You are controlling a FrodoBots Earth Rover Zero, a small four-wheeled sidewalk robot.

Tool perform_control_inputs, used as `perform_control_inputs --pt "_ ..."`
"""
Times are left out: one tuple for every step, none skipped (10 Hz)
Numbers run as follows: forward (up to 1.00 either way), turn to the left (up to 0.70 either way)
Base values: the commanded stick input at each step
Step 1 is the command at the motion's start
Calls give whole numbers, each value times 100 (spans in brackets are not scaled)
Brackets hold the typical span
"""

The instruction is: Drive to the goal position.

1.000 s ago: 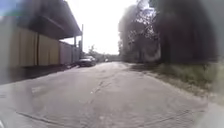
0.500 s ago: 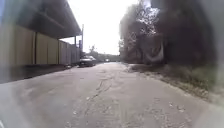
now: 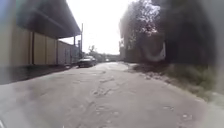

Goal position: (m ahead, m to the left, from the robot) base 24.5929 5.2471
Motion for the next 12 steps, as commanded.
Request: perform_control_inputs --pt "50 -50" --pt "50 -49" --pt "50 -48" --pt "50 -40" --pt "50 -20" --pt "50 -8" --pt "50 0" --pt "50 0" --pt "50 0" --pt "50 0" --pt "50 0" --pt "50 0"
